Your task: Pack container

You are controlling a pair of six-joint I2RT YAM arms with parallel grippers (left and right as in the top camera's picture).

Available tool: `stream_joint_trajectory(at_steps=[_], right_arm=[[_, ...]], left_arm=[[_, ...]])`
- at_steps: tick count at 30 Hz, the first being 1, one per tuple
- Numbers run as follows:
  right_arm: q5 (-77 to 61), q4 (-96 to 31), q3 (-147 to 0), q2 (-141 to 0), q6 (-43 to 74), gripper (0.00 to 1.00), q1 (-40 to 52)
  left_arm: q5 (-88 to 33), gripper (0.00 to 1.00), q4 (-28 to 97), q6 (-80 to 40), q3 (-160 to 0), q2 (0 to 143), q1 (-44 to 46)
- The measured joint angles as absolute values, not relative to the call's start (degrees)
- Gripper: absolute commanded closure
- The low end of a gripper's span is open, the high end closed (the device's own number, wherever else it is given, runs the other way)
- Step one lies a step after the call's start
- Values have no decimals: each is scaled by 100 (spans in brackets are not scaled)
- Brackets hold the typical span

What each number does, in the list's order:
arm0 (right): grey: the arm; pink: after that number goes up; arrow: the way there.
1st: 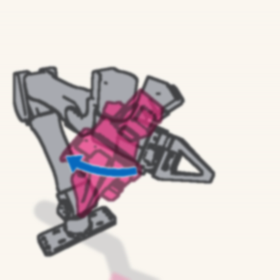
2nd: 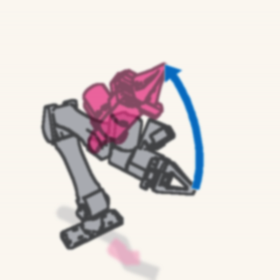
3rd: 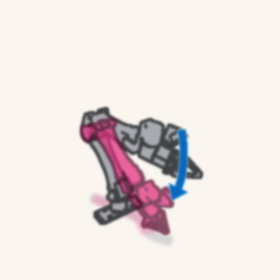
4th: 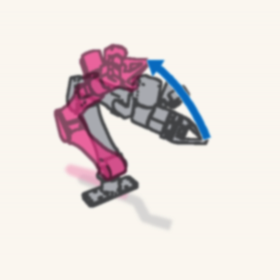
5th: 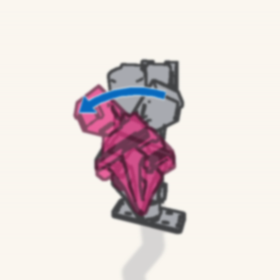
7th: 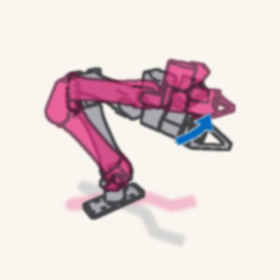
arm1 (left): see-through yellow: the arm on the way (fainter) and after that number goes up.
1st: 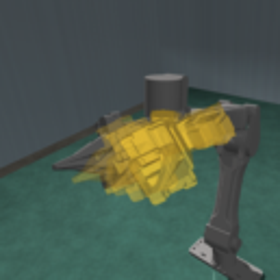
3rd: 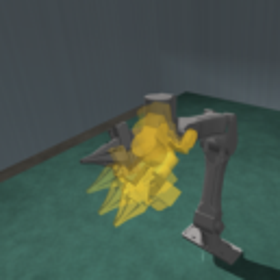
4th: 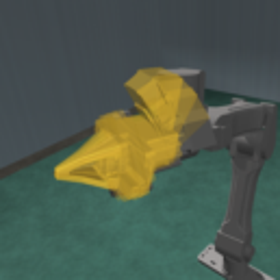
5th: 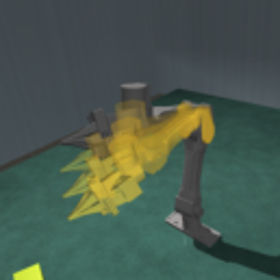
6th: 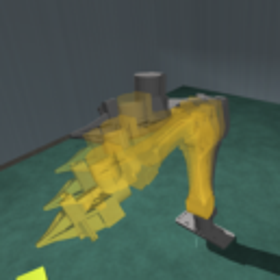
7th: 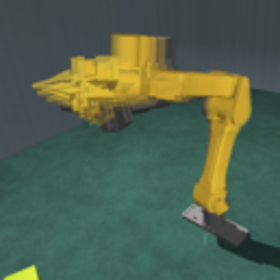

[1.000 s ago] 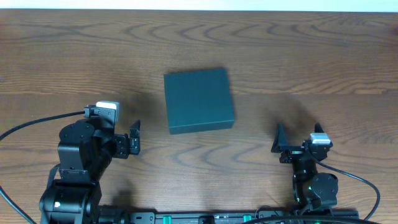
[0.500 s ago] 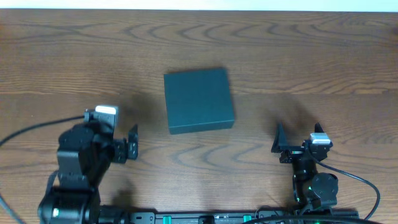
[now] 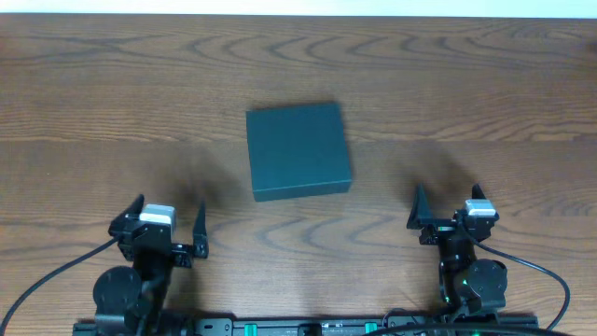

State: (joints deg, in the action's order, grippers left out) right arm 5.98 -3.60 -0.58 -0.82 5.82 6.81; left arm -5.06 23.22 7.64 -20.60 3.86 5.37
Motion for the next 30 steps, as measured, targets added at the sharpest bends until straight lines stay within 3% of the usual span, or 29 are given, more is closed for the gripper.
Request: stream_joint_trajectory(at_steps=[7, 11, 30], right_arm=[[598, -362, -58, -73, 582, 1, 679], [596, -362, -58, -71, 582, 1, 679], [598, -362, -58, -71, 580, 1, 676]], left_arm=[[-119, 1, -89, 777, -996, 123, 537], [-62, 2, -781, 777, -344, 93, 537], [-436, 1, 108, 777, -78, 58, 882]])
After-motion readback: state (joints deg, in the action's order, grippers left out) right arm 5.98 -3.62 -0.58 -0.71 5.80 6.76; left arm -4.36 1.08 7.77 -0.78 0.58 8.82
